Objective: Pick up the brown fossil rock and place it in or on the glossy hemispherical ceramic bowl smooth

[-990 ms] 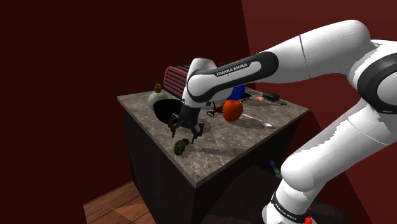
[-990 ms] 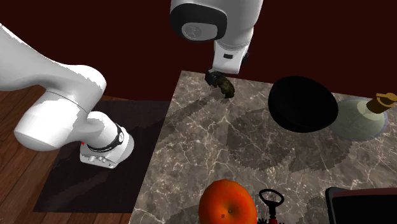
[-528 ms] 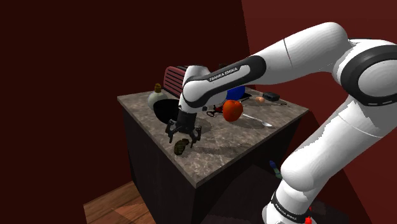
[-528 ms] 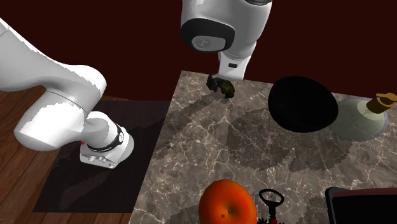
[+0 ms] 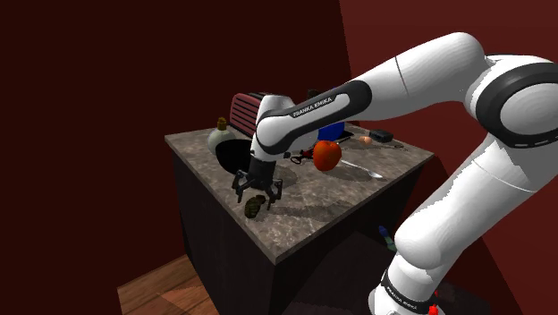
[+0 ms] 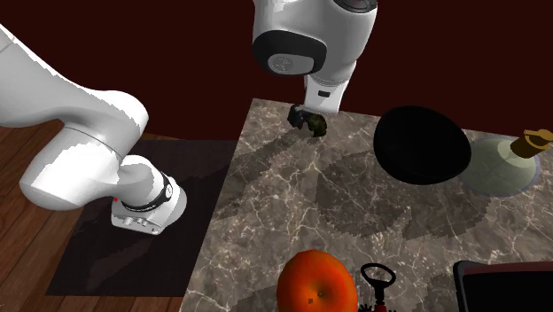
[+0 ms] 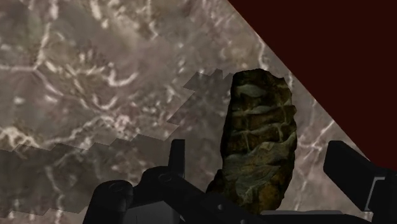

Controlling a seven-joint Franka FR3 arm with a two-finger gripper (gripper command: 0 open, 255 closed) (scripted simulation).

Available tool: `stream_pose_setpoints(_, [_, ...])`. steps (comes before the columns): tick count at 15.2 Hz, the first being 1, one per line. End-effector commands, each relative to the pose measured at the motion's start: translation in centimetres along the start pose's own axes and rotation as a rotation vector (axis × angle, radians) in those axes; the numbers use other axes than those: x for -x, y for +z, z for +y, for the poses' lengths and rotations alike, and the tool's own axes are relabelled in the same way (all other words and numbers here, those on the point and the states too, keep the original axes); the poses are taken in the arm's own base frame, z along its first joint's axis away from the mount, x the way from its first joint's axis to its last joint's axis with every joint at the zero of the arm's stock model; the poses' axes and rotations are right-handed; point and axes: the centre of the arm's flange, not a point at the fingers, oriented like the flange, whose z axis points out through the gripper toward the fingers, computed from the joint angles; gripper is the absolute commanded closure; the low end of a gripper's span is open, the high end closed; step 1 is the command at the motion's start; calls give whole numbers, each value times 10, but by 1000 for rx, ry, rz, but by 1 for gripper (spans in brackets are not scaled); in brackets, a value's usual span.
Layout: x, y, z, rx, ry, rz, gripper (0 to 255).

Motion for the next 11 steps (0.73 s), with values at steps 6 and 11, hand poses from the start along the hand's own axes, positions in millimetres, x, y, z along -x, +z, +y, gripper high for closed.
stream_pose_setpoints(6, [0,0,1,0,0,0,255])
stream_pose_setpoints(11, [1,-5,-1,0,0,0,255])
